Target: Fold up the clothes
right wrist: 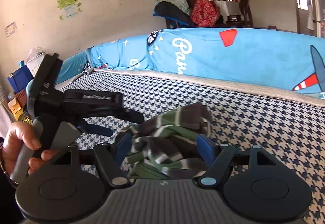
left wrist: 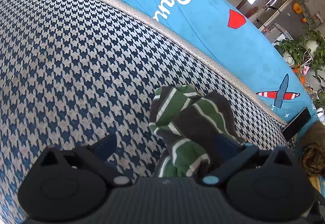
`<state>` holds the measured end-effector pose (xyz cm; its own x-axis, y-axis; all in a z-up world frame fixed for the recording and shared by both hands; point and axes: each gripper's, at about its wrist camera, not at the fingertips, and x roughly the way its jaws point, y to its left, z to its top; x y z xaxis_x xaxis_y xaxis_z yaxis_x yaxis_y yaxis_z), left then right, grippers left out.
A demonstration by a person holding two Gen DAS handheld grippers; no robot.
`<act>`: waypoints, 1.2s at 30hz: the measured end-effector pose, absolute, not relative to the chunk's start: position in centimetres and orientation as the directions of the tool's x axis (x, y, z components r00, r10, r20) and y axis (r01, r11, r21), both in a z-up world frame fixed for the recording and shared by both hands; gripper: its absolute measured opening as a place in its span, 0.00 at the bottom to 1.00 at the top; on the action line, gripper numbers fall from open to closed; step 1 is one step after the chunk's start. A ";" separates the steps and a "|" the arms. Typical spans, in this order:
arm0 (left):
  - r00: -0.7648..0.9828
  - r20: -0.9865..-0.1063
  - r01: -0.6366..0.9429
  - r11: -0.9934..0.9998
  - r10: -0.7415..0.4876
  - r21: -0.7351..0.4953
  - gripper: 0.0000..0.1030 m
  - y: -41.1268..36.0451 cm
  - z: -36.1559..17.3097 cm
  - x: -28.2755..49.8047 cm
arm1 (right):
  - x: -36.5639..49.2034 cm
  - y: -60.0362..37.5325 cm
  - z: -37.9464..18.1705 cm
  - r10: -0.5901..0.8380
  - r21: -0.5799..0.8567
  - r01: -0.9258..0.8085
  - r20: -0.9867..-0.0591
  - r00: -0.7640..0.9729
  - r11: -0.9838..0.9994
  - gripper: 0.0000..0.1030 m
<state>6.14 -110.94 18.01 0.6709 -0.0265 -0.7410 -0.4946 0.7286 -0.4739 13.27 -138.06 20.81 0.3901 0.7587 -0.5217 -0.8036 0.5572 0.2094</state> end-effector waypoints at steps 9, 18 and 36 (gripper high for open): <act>0.665 -0.738 -0.456 0.720 -0.113 -0.522 1.00 -112.7 17.0 7.1 | 16.8 -139.7 16.8 0.729 0.374 -0.709 -0.623 0.284 0.597 0.82; 0.648 -0.761 -0.510 0.758 0.027 -0.407 1.00 -113.6 17.7 7.2 | 15.5 -136.9 16.3 0.763 0.409 -0.726 -0.598 0.245 0.554 0.34; 0.601 -0.697 -0.681 0.708 0.391 -0.189 1.00 -110.3 21.8 4.5 | 9.2 -130.6 17.1 0.834 0.363 -0.875 -0.546 0.079 0.320 0.28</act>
